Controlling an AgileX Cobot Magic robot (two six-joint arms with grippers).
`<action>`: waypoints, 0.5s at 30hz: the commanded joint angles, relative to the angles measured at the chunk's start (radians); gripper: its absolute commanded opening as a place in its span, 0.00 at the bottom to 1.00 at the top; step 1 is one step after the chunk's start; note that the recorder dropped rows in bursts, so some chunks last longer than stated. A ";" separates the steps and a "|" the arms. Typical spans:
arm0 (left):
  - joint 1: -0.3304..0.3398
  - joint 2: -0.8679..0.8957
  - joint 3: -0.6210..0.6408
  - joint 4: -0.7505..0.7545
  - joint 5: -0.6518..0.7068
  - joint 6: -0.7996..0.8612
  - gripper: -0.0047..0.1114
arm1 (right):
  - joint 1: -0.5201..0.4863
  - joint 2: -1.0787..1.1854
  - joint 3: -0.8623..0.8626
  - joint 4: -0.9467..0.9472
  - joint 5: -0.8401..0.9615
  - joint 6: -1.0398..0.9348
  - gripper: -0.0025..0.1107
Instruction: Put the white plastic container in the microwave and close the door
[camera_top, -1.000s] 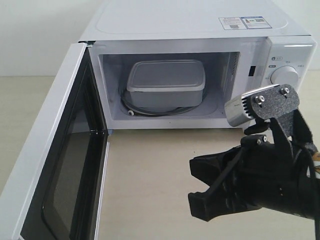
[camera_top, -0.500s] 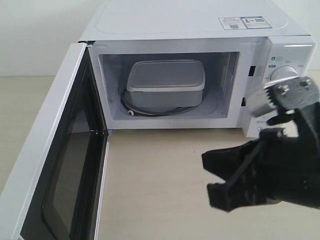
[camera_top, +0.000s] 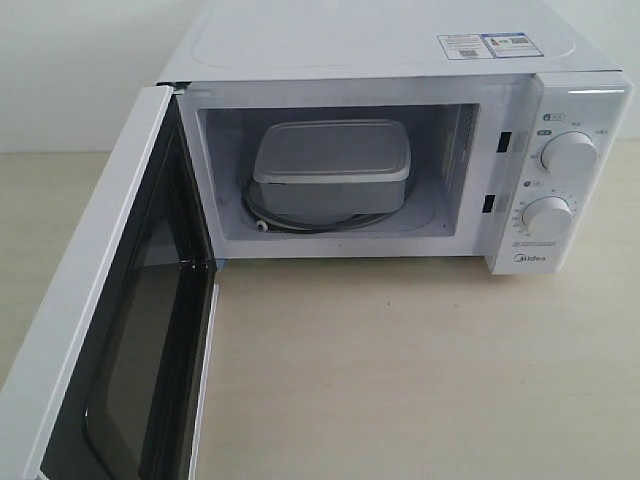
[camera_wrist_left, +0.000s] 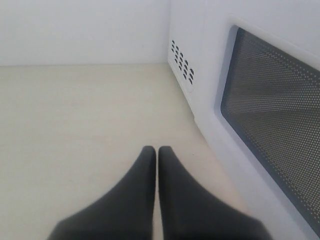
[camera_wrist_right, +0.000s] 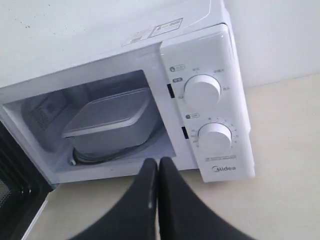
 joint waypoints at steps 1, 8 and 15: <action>0.002 -0.004 0.004 0.000 -0.001 0.003 0.07 | -0.015 -0.041 0.084 -0.031 0.017 -0.017 0.02; 0.002 -0.004 0.004 0.000 -0.001 0.003 0.07 | -0.015 -0.144 0.168 -0.081 0.026 -0.017 0.02; 0.002 -0.004 0.004 0.000 -0.001 0.003 0.07 | -0.017 -0.285 0.168 -0.386 0.162 -0.007 0.02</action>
